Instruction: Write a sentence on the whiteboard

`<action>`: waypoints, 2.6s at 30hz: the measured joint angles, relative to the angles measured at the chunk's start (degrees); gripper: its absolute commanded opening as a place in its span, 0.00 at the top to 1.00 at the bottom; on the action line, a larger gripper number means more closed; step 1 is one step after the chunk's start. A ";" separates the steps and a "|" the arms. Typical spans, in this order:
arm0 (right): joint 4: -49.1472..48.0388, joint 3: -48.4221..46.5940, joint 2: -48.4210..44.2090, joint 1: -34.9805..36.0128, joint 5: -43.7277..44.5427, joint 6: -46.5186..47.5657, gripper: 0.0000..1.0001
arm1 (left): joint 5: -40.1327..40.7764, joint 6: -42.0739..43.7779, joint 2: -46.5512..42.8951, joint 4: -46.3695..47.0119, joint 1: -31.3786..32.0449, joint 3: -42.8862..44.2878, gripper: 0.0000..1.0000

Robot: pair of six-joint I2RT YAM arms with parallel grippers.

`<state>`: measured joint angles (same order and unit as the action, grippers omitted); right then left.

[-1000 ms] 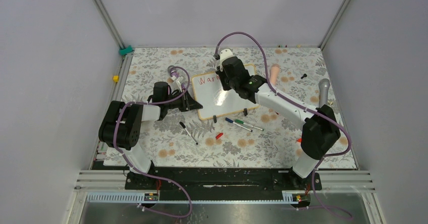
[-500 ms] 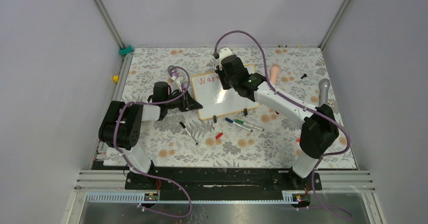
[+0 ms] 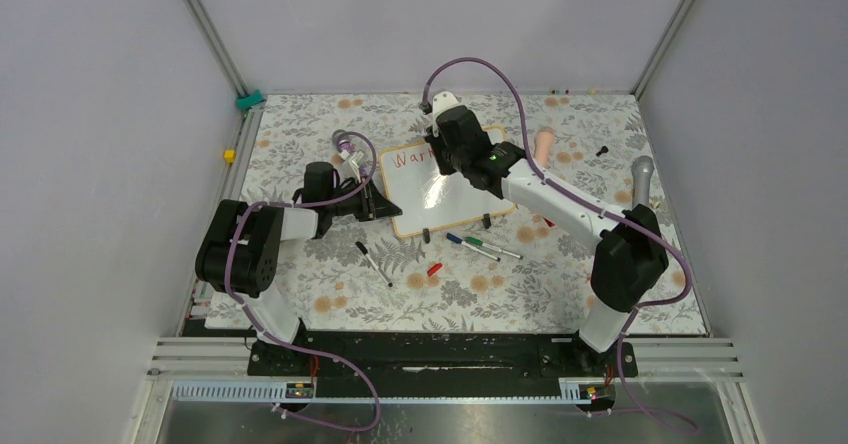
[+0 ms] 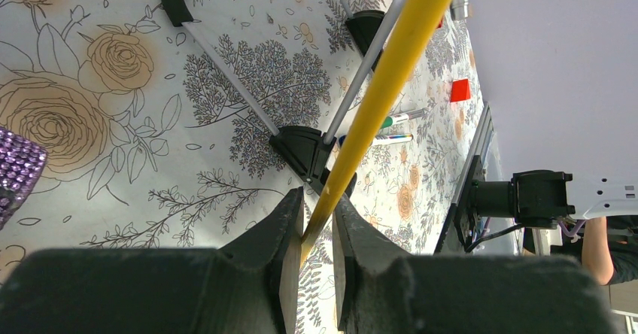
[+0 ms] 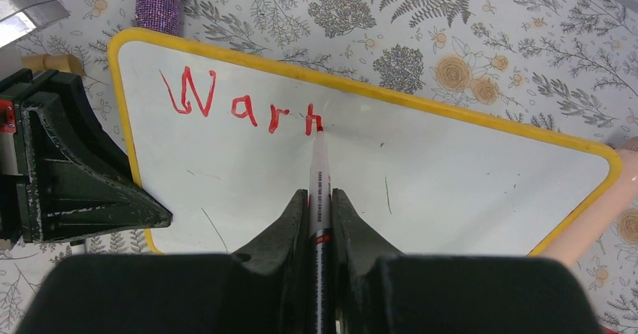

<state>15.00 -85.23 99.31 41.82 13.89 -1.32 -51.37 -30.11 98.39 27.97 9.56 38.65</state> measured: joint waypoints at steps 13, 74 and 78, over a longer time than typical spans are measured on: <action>0.00 -0.57 0.09 -0.24 0.02 0.04 1.00 | 0.04 0.02 0.00 -0.02 0.09 0.00 0.99; -3.72 24.74 -26.73 -1.57 -1.44 -3.67 1.00 | 0.28 0.72 -0.02 -0.52 0.20 0.00 1.00; -2.89 28.65 -31.91 -1.64 -2.38 -7.96 1.00 | 0.39 0.74 -0.02 -0.55 0.24 0.00 1.00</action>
<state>12.12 -56.58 67.40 40.18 11.51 -9.28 -50.98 -29.36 98.37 27.42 9.80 38.65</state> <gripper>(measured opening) 0.160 0.180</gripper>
